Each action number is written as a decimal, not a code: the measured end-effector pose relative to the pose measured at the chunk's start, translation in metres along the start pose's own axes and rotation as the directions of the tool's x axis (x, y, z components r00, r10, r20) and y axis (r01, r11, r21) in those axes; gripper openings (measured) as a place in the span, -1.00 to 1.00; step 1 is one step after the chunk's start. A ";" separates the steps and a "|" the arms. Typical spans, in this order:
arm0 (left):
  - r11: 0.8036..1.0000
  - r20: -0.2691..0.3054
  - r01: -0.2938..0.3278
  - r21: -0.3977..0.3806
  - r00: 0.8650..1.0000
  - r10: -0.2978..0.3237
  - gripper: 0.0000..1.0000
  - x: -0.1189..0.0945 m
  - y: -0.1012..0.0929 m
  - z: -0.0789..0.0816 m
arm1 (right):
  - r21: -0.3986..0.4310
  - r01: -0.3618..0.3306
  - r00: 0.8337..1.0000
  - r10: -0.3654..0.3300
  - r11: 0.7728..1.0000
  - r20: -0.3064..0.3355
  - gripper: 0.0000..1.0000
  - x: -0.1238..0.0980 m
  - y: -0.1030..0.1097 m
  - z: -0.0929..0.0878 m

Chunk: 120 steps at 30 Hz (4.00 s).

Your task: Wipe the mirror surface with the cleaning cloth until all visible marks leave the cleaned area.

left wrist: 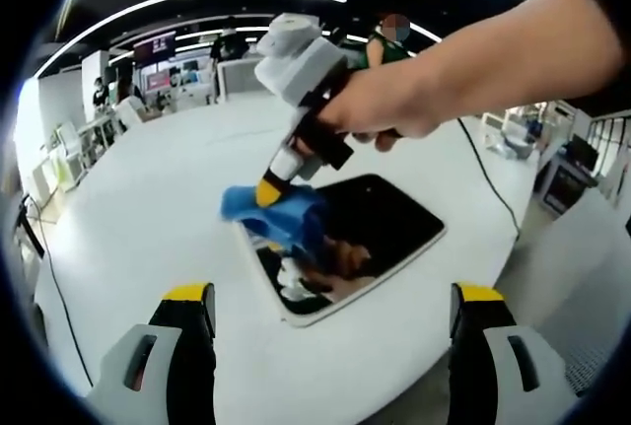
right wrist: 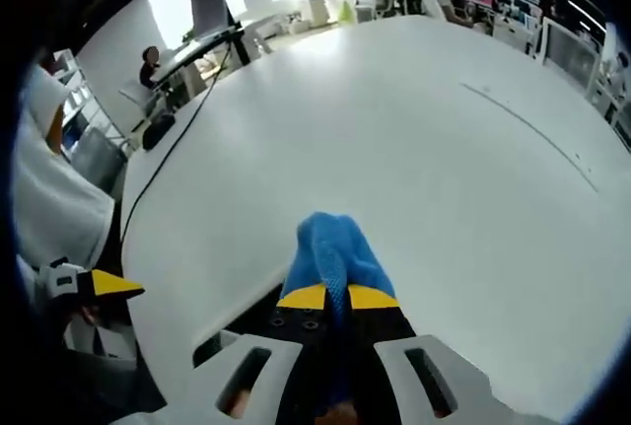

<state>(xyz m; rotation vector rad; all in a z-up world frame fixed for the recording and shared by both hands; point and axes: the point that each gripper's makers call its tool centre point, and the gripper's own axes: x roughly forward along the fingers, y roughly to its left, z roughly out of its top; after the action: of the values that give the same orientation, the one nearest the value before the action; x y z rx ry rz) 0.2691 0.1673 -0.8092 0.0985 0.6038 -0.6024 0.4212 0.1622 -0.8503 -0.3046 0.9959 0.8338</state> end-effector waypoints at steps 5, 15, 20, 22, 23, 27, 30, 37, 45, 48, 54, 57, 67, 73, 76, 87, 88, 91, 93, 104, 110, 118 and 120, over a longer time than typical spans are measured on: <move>1.000 -0.009 -0.002 -0.010 1.000 0.002 0.99 -0.001 0.001 -0.002 | 0.006 0.004 1.000 -0.004 1.000 0.000 -1.00 -0.002 -0.007 -0.004; 1.000 -0.028 -0.009 -0.003 1.000 0.009 0.99 0.000 0.002 -0.005 | 0.017 0.011 1.000 -0.011 1.000 -0.002 -1.00 -0.006 -0.015 -0.010; 1.000 -0.034 -0.010 0.000 0.999 0.010 0.99 0.001 0.003 -0.006 | 0.024 0.013 1.000 -0.013 1.000 -0.001 -1.00 -0.006 -0.020 -0.012; 1.000 -0.044 -0.017 -0.005 0.999 0.017 0.99 0.001 0.005 -0.008 | 0.031 0.014 1.000 -0.014 0.999 0.000 -1.00 -0.006 -0.023 -0.012; 1.000 -0.044 -0.018 -0.004 0.999 0.018 0.99 0.001 0.005 -0.008 | 0.032 0.014 1.000 -0.014 0.999 0.000 -1.00 -0.006 -0.024 -0.012; 1.000 -0.049 -0.016 -0.003 0.999 0.016 0.99 0.001 0.004 -0.009 | 0.032 0.015 1.000 -0.015 0.999 -0.001 -1.00 -0.009 -0.023 -0.013; 1.000 -0.044 -0.020 -0.009 0.999 0.019 0.99 0.000 0.005 -0.007 | 0.024 0.018 1.000 -0.018 1.000 -0.005 -1.00 -0.010 -0.021 -0.014; 0.999 -0.047 -0.027 -0.018 0.999 0.026 0.99 -0.002 0.006 -0.007 | -0.001 0.034 0.999 -0.034 0.999 -0.016 -1.00 -0.014 -0.025 -0.019; 0.999 -0.049 -0.032 -0.008 0.998 0.031 0.99 -0.001 0.007 -0.007 | -0.002 0.047 0.999 -0.047 0.999 -0.012 -1.00 -0.021 -0.026 -0.025; 0.999 -0.048 -0.034 -0.008 0.998 0.033 0.99 -0.001 0.008 -0.007 | -0.002 0.049 0.999 -0.049 0.999 -0.015 -1.00 -0.019 -0.029 -0.025; 1.000 -0.029 -0.017 -0.003 0.999 0.017 0.99 -0.001 0.004 -0.003 | 0.009 0.056 0.998 -0.056 0.998 -0.014 -1.00 -0.015 -0.033 -0.024; 1.000 -0.017 -0.012 -0.002 1.000 0.012 0.99 -0.001 0.003 0.000 | -0.063 0.087 0.996 -0.088 0.994 -0.020 -1.00 -0.013 -0.032 -0.025; 1.000 -0.006 -0.008 -0.015 1.000 0.008 0.99 0.000 0.003 0.002 | -0.051 0.088 0.996 -0.088 0.995 0.002 -1.00 -0.025 -0.017 -0.035; 1.000 -0.018 -0.016 -0.013 1.000 0.016 0.99 0.001 0.004 -0.001 | -0.042 0.081 0.997 -0.081 0.996 0.019 -1.00 -0.028 -0.009 -0.041; 1.000 -0.018 -0.016 -0.011 1.000 0.016 0.99 0.000 0.004 0.000 | -0.038 0.078 0.997 -0.077 0.996 0.026 -1.00 -0.029 -0.006 -0.044; 1.000 -0.012 -0.021 -0.016 1.000 0.021 0.99 0.000 0.005 0.001 | -0.023 0.062 0.997 -0.061 0.998 0.045 -1.00 -0.035 0.011 -0.059; 1.000 -0.009 -0.019 -0.016 1.000 0.019 0.99 0.000 0.005 0.001 | -0.023 0.061 0.997 -0.060 0.998 0.046 -1.00 -0.035 0.013 -0.059; 1.000 -0.023 -0.022 -0.007 0.999 0.022 0.99 0.000 0.005 -0.002 | -0.024 0.060 0.997 -0.059 0.998 0.049 -0.99 -0.036 0.016 -0.063; 1.000 -0.023 -0.022 -0.008 1.000 0.022 0.99 0.000 0.005 -0.002 | -0.023 0.059 0.997 -0.058 0.998 0.050 -1.00 -0.037 0.018 -0.064; 0.999 -0.003 -0.015 -0.043 1.000 0.014 0.99 -0.002 0.005 0.001 | -0.013 0.059 0.997 -0.058 0.998 0.053 -0.99 -0.041 0.027 -0.072; 0.999 -0.012 -0.017 -0.037 1.000 0.016 0.99 -0.003 0.004 0.000 | -0.009 0.053 0.997 -0.053 0.999 0.047 -0.99 -0.041 0.028 -0.073; 0.999 -0.013 0.001 -0.039 1.000 -0.002 0.99 -0.001 0.001 -0.001 | -0.002 0.048 0.998 -0.048 0.999 0.049 -0.99 -0.043 0.033 -0.078; 0.999 -0.008 0.011 -0.036 1.000 -0.011 0.99 -0.001 -0.001 0.001 | 0.005 0.045 0.998 -0.045 0.999 0.051 -0.99 -0.044 0.035 -0.080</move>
<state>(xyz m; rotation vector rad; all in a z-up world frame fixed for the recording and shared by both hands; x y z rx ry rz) 0.2684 0.1666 -0.8079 0.0634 0.6230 -0.6020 0.3339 0.1181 -0.8512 -0.3006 0.9397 0.7951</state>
